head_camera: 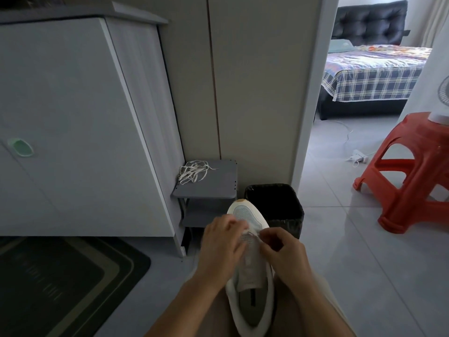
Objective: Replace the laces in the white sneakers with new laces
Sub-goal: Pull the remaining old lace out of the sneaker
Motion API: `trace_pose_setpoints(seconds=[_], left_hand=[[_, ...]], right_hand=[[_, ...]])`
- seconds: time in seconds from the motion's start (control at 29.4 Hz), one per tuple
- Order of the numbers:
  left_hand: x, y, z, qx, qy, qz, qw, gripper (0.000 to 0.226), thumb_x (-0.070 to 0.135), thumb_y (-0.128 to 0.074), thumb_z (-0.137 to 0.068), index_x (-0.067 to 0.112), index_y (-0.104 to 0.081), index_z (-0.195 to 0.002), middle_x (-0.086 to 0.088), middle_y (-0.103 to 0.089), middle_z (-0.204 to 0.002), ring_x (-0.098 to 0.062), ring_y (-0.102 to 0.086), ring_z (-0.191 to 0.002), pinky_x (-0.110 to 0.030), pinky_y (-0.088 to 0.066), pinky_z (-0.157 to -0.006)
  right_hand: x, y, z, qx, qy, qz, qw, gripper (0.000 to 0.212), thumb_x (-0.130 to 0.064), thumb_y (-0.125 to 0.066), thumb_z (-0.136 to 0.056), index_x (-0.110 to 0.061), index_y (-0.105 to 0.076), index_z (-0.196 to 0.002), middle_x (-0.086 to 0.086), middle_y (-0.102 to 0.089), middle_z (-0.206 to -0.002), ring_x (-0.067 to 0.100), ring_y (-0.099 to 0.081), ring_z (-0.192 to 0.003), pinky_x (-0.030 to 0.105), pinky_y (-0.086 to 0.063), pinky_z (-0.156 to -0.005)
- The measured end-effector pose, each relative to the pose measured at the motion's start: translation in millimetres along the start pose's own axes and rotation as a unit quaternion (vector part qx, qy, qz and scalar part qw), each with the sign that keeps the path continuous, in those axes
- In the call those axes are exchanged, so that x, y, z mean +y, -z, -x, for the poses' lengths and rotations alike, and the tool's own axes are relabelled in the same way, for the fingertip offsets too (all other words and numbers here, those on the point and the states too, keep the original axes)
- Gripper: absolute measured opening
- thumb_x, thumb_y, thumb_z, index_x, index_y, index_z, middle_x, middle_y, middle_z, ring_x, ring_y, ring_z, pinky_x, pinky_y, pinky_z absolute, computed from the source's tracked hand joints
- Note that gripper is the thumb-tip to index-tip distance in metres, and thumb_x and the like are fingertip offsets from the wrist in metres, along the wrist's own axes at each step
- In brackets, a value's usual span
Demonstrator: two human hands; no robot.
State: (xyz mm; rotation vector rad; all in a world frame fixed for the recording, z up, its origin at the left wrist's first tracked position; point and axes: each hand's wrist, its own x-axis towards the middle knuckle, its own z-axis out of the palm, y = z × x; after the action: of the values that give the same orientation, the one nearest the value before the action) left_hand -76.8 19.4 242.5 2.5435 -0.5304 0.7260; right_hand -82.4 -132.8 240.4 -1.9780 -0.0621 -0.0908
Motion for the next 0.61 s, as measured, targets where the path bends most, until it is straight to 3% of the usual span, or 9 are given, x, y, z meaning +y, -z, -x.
trace_pose_setpoints(seconds=[0.1, 0.2, 0.27, 0.41, 0.51, 0.61], left_hand=[[8, 1, -20, -0.028, -0.14, -0.118, 0.983, 0.029, 0.019, -0.081, -0.059, 0.022, -0.063, -0.082, 0.006, -0.06, -0.077, -0.014, -0.057, -0.076, -0.025, -0.044, -0.073], [2, 3, -34, -0.03, -0.249, -0.158, 0.955, 0.004, 0.013, -0.065, -0.073, 0.017, -0.065, -0.075, 0.004, -0.06, -0.071, -0.016, -0.054, -0.071, -0.026, -0.033, -0.075], [-4, 5, -39, -0.027, -0.292, -0.152, 0.944, 0.012, 0.011, -0.054, -0.079, 0.015, -0.065, -0.075, 0.003, -0.06, -0.071, -0.015, -0.054, -0.07, -0.026, -0.033, -0.076], [-10, 4, -37, -0.016, -0.32, -0.124, 0.939, 0.014, 0.006, -0.055, -0.08, 0.012, -0.063, -0.069, 0.0, -0.057, -0.066, -0.017, -0.053, -0.065, -0.026, -0.037, -0.074], [-19, 3, -29, -0.019, -0.315, -0.12, 0.941, 0.005, 0.008, -0.061, -0.082, 0.011, -0.065, -0.08, -0.001, -0.06, -0.075, -0.017, -0.053, -0.073, -0.027, -0.037, -0.076], [-24, 4, -17, 0.009, -0.234, -0.034, 0.972, 0.017, 0.02, -0.048, -0.093, 0.014, -0.06, -0.084, 0.0, -0.061, -0.08, -0.012, -0.05, -0.08, -0.023, -0.039, -0.076]], right_hand=[[1, 0, -1, -0.006, -0.006, -0.006, 1.0, 0.022, -0.013, -0.065, -0.084, -0.032, -0.057, -0.092, -0.016, -0.06, -0.089, -0.002, -0.058, -0.083, 0.004, -0.044, -0.063], [3, 1, -2, 0.0, -0.012, -0.018, 1.0, 0.021, -0.014, -0.065, -0.084, -0.032, -0.058, -0.091, -0.017, -0.061, -0.086, -0.001, -0.059, -0.081, 0.003, -0.046, -0.06], [3, 3, -3, -0.002, -0.019, -0.029, 0.999, 0.018, -0.013, -0.065, -0.084, -0.027, -0.06, -0.095, -0.016, -0.061, -0.087, -0.001, -0.059, -0.081, 0.004, -0.047, -0.061], [3, 2, -2, 0.021, -0.033, -0.039, 0.998, 0.022, -0.015, -0.067, -0.083, -0.025, -0.058, -0.1, -0.012, -0.063, -0.087, 0.0, -0.059, -0.081, 0.006, -0.046, -0.06], [1, 2, -1, 0.027, -0.034, -0.032, 0.999, 0.026, -0.016, -0.067, -0.082, -0.025, -0.057, -0.104, -0.007, -0.063, -0.086, 0.0, -0.058, -0.08, 0.006, -0.045, -0.058], [0, 0, 0, 0.014, -0.026, -0.009, 1.0, 0.029, -0.018, -0.067, -0.083, -0.027, -0.056, -0.107, -0.01, -0.061, -0.086, 0.003, -0.058, -0.079, 0.007, -0.045, -0.06]])
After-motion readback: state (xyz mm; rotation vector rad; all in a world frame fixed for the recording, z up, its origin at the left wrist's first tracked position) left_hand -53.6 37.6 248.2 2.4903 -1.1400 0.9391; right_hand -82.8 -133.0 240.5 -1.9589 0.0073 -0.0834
